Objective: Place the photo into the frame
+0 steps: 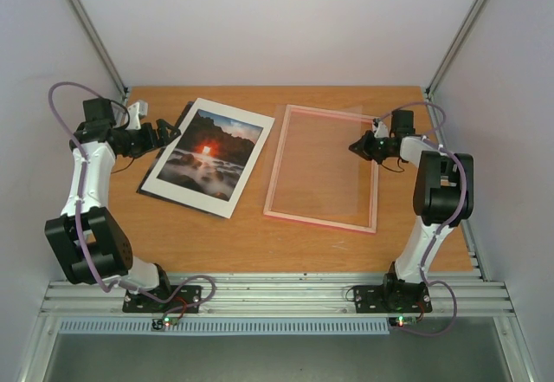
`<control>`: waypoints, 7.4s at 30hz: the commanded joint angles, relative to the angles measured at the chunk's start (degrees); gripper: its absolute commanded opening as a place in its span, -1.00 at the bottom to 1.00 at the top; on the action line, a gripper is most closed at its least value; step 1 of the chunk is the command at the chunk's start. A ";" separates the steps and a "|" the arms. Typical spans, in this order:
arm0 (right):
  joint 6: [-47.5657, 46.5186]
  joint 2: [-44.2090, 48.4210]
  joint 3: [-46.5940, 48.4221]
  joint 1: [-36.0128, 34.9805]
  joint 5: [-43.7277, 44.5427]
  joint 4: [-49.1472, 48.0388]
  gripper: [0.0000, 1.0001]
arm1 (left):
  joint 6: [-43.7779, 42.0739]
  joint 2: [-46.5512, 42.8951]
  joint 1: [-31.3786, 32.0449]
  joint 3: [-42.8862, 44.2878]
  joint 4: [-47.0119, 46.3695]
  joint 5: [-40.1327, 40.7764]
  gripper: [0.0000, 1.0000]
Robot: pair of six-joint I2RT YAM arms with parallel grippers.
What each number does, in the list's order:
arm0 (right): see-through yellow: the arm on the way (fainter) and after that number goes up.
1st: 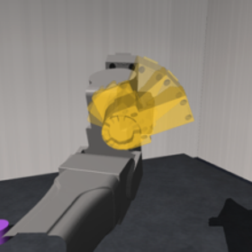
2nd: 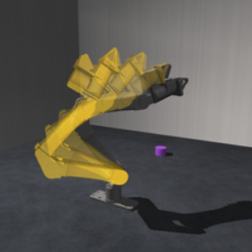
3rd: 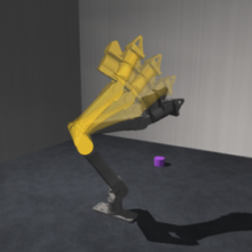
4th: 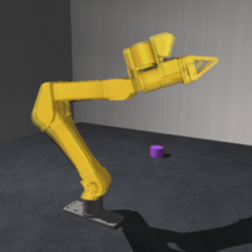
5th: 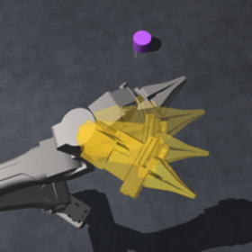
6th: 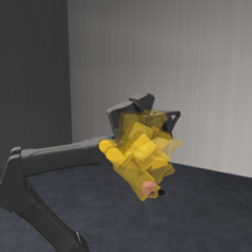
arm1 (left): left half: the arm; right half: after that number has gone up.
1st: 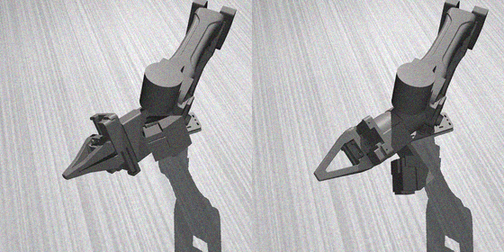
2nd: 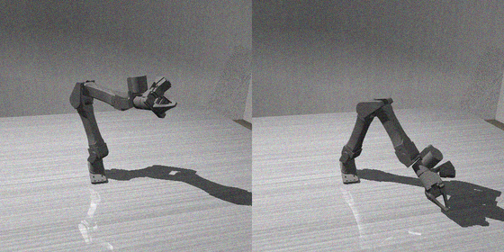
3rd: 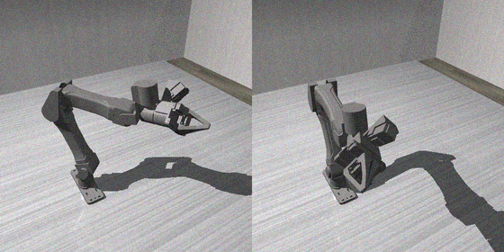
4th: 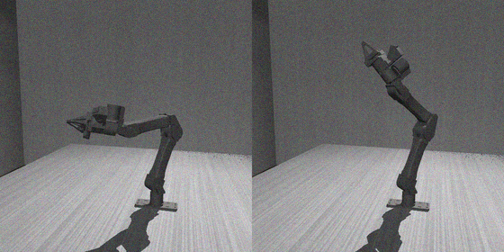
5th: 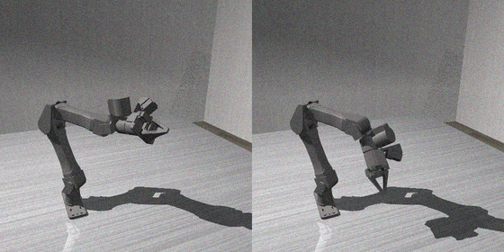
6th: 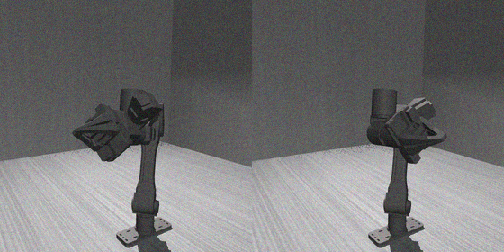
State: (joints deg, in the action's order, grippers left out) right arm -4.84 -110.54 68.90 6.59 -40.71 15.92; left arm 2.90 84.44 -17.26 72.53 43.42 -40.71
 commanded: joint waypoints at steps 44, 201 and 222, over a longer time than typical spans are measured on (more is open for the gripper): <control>-7.63 4.25 -2.39 2.02 2.52 4.16 -0.98 | 0.31 2.53 0.21 3.37 -2.82 -0.90 0.99; -11.64 5.77 -5.51 5.04 2.78 6.93 -0.98 | 0.94 4.60 0.34 4.24 -2.92 -0.95 0.99; -15.91 12.07 -1.93 1.12 20.45 16.19 0.44 | 1.33 5.00 1.08 4.41 -3.88 -0.92 0.99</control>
State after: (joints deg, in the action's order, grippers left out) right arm -19.38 -101.06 65.41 8.67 -25.93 29.19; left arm 4.23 88.44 -16.40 75.44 42.28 -40.93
